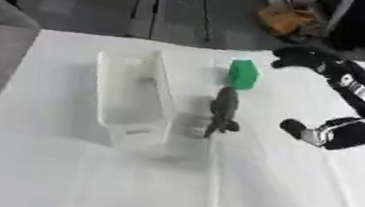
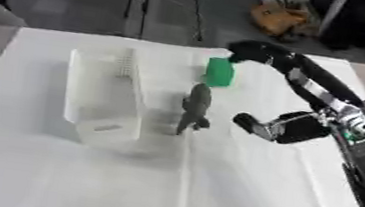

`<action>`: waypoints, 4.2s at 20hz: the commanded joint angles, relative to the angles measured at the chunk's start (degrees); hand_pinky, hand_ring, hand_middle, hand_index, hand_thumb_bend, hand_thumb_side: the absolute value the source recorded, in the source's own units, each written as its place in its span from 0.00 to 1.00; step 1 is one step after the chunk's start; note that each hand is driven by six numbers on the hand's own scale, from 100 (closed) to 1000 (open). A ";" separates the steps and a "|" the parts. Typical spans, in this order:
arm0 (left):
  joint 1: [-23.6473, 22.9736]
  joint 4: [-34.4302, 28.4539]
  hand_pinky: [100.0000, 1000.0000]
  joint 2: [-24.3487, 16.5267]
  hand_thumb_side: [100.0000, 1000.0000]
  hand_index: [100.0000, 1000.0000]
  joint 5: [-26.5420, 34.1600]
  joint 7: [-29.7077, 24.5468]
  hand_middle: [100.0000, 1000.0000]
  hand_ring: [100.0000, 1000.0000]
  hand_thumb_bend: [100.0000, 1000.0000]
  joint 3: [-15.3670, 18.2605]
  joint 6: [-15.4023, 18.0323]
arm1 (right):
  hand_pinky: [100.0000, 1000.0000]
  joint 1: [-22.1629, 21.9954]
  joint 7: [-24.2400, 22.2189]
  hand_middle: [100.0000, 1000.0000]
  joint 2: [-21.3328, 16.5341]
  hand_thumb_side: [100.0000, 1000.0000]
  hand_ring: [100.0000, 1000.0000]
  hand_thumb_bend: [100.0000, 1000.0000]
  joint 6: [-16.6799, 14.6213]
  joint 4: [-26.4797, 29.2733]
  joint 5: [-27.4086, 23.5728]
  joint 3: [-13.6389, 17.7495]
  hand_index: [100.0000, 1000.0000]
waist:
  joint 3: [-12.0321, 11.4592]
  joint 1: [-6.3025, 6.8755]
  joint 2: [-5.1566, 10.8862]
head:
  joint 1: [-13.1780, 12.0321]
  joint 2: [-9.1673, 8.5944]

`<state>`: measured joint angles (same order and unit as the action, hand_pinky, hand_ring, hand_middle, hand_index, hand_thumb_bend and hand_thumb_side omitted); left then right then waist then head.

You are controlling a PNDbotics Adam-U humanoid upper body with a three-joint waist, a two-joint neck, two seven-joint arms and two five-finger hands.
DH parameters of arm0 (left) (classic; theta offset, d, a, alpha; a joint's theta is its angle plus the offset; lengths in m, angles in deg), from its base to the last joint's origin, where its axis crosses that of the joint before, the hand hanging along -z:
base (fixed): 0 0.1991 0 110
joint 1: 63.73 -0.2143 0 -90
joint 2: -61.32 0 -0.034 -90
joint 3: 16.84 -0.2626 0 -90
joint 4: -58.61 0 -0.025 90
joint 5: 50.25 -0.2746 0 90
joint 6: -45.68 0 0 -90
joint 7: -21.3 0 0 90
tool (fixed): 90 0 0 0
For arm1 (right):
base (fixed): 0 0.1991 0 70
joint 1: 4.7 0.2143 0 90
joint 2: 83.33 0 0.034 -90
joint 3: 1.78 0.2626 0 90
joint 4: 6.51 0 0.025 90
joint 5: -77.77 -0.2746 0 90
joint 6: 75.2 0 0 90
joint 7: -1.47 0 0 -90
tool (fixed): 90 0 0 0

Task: Pick up objects on the table and place them in the box.

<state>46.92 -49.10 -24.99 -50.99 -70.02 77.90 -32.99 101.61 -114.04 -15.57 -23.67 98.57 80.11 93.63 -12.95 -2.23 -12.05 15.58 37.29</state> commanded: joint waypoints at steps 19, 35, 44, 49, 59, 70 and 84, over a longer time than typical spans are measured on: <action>1.13 -0.58 0.48 -1.62 1.00 0.92 0.63 -1.86 0.99 0.93 0.41 -1.19 0.24 | 1.00 11.03 -3.58 0.95 -16.15 0.57 1.00 0.38 -13.50 -1.71 18.95 -9.15 1.00 | -3.00 -1.10 0.23 | 2.46 -0.29; 1.50 -0.62 0.48 -1.64 1.00 0.92 0.86 -2.47 0.98 0.93 0.41 -1.51 0.44 | 1.00 13.32 -3.86 0.93 -11.59 0.54 1.00 0.38 -13.50 -9.43 32.94 -16.25 1.00 | -3.66 -1.04 0.00 | 3.33 -0.46; 1.62 -0.65 0.49 -1.64 1.00 0.92 0.98 -2.73 0.98 0.93 0.41 -1.59 0.57 | 1.00 15.17 -0.06 0.93 -8.74 0.51 1.00 0.38 -13.50 -20.79 40.71 -17.20 1.00 | -3.87 -0.68 0.04 | 3.44 -0.63; 1.66 -0.70 0.49 -1.65 1.00 0.92 1.02 -2.80 0.98 0.93 0.41 -1.63 0.62 | 1.00 15.93 3.10 0.93 -7.77 0.53 1.00 0.38 -13.50 -24.97 44.93 -17.49 1.00 | -3.90 -0.55 0.10 | 3.40 -0.66; 1.75 -0.76 0.49 -1.53 1.00 0.92 1.12 -2.87 0.98 0.93 0.41 -1.67 0.66 | 1.00 16.41 10.36 0.92 -6.57 0.53 1.00 0.38 -13.50 -27.26 53.02 -19.63 1.00 | -4.03 -0.52 0.10 | 3.50 -0.71; 1.81 -0.83 0.49 -1.45 1.00 0.93 1.19 -2.98 0.98 0.93 0.41 -1.76 0.70 | 1.00 17.51 18.50 0.92 -5.20 0.53 1.00 0.38 -13.50 -29.90 61.70 -21.25 1.00 | -4.59 -0.58 -0.03 | 3.66 -0.81; 1.91 -0.89 0.49 -1.42 1.00 0.93 1.27 -3.12 0.98 0.93 0.41 -1.85 0.74 | 1.00 18.84 29.48 0.92 -4.04 0.53 1.00 0.38 -13.50 -34.26 72.75 -22.36 1.00 | -5.18 -0.59 -0.15 | 3.78 -0.86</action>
<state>48.01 -48.98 -25.28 -49.98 -72.98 75.98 -32.39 119.47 -85.67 -18.48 -37.22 64.43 151.61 70.88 -18.08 -2.94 -12.11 19.20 37.16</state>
